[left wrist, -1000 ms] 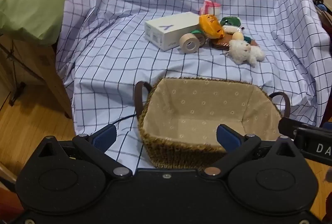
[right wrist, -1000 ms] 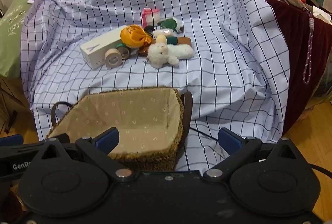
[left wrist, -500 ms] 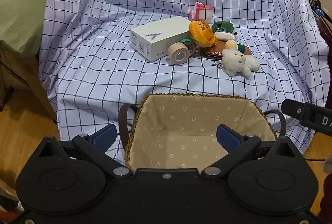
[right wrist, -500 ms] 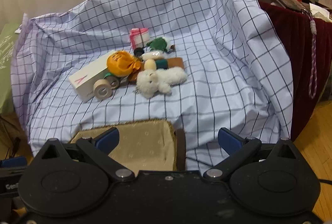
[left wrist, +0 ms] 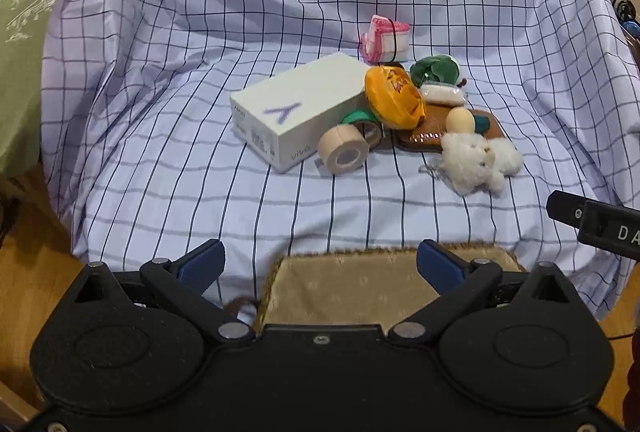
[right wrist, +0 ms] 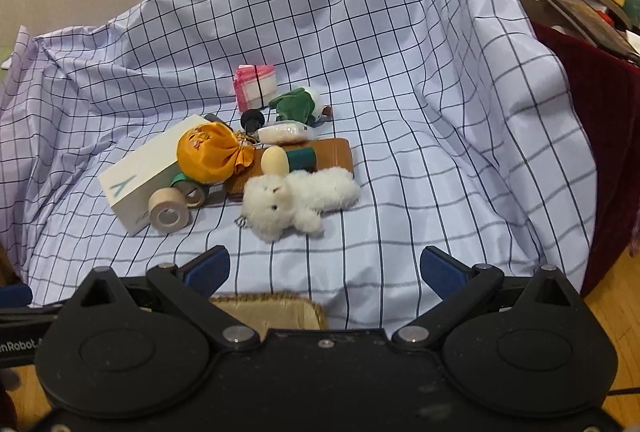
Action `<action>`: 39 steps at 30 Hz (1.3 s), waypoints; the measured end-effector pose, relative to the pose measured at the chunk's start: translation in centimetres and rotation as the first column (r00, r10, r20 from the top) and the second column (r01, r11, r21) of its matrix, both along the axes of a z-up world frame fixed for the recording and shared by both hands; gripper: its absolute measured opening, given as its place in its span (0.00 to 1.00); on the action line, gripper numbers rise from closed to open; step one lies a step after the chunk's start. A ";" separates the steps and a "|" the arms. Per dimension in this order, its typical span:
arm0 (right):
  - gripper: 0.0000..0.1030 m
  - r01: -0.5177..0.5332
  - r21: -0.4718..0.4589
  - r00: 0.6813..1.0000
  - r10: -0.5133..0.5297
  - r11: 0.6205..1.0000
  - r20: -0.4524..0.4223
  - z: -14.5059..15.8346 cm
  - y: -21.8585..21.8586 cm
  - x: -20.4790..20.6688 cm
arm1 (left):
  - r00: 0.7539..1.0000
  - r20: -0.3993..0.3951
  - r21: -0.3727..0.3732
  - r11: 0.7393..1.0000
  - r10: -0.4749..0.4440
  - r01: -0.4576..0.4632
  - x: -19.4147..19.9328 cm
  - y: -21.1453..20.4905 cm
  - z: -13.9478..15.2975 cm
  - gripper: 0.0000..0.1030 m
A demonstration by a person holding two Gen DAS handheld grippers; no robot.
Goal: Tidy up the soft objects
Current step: 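Move both tools from the basket toward the pile of soft objects, then grasp the pink-edged towel bundle with the left tool while the right tool grasps the green plush toy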
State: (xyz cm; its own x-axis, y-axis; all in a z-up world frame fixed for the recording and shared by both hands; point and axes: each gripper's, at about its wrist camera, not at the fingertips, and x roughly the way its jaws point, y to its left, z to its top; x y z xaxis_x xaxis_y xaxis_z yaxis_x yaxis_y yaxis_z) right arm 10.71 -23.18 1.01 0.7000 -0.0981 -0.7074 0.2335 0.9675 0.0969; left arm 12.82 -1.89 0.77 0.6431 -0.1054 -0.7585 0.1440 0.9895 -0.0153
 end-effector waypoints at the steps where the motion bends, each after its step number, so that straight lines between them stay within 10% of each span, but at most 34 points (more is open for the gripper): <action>1: 0.99 0.000 -0.003 1.000 0.000 1.000 -0.003 -0.1 -0.1 0.6 | 1.000 0.002 0.001 1.000 -0.001 0.001 0.4 0.0 0.0 0.96; 39: 0.99 -0.215 -0.082 0.976 0.211 0.973 -0.059 -4.4 -3.3 29.7 | 0.992 0.024 0.076 0.990 -0.124 0.122 25.9 -5.3 2.4 0.96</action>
